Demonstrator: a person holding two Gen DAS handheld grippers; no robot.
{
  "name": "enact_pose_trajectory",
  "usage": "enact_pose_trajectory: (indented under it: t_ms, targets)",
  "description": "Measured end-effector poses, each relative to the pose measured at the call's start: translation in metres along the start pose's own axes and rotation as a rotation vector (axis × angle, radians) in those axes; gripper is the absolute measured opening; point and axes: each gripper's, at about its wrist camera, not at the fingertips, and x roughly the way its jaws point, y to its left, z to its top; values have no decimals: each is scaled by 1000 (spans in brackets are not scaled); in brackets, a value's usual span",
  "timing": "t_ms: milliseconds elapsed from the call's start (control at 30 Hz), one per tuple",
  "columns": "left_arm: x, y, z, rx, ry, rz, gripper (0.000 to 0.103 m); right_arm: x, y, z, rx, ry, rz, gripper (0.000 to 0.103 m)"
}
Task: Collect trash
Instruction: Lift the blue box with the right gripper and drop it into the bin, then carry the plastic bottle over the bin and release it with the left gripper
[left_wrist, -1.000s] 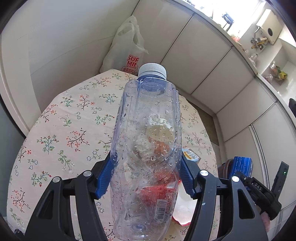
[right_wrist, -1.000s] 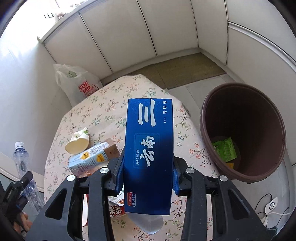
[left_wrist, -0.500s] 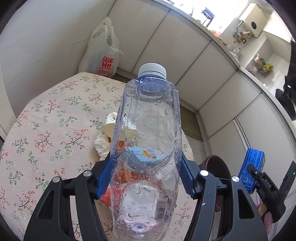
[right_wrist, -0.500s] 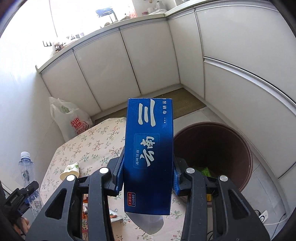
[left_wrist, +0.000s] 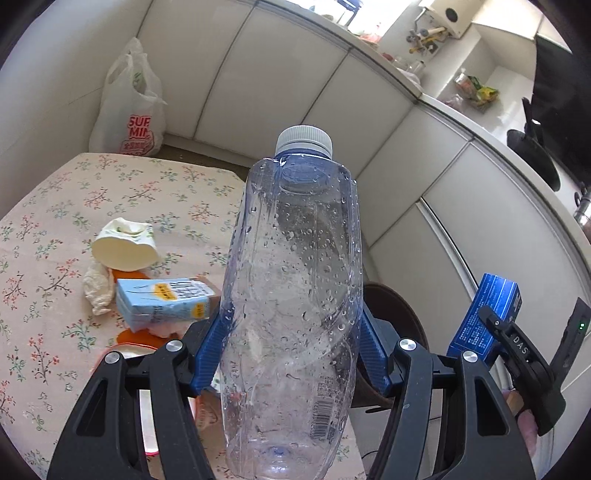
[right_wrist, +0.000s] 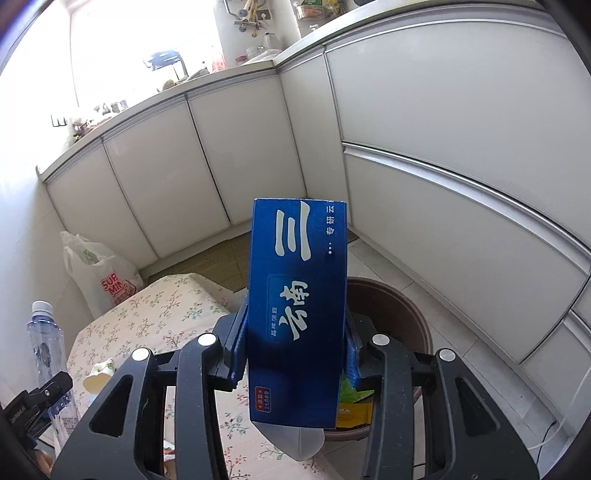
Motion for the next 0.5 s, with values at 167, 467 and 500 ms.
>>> enact_pose_trajectory:
  t_ms: [167, 467, 500]
  targets:
    - [23, -29, -8, 5, 37, -62, 63, 0, -19, 5, 19, -18, -42, 39]
    - [68, -97, -14, 61, 102, -132, 63, 21, -62, 15, 80, -14, -106, 39]
    - [72, -104, -15, 71, 105, -134, 63, 24, -67, 15, 91, -9, -110, 39]
